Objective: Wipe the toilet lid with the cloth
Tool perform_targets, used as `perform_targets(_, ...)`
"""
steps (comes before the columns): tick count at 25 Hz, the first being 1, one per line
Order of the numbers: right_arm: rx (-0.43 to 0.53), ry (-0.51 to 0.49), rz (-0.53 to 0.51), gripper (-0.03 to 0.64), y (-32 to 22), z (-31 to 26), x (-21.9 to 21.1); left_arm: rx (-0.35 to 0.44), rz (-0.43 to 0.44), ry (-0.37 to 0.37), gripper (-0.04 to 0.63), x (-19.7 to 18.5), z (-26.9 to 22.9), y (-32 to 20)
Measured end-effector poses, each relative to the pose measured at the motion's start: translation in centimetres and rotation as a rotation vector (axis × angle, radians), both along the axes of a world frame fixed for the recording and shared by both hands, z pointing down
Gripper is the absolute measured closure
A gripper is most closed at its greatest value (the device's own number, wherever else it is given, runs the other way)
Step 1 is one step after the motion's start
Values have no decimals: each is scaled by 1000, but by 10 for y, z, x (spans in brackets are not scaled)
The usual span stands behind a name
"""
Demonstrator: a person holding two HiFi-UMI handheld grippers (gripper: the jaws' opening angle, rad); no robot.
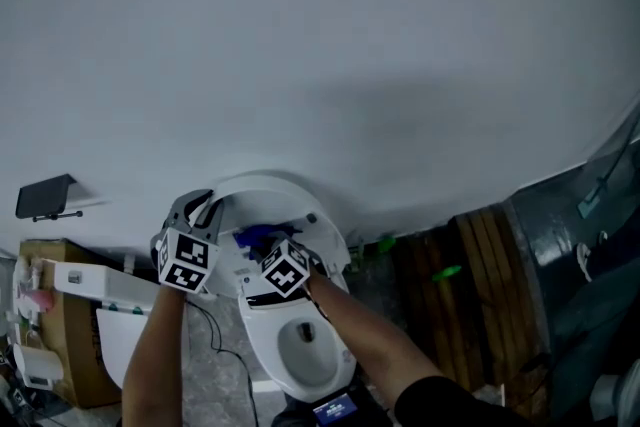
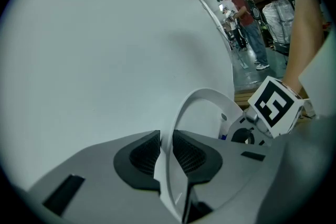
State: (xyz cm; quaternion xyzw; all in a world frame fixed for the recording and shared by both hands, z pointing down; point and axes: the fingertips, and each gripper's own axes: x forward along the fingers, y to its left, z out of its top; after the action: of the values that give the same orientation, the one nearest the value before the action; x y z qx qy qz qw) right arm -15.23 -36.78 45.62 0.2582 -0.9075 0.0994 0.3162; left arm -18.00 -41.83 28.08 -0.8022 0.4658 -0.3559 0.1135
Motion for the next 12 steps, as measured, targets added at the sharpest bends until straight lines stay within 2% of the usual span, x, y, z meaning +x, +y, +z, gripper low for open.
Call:
perform_targets(7,2,-98,17,548,12,-45,34,-25,0,22,528,3,-3,1)
perform_targets(12,42,-137,11,549,22,-75,57,-11,-6,5,526,4,-7,6)
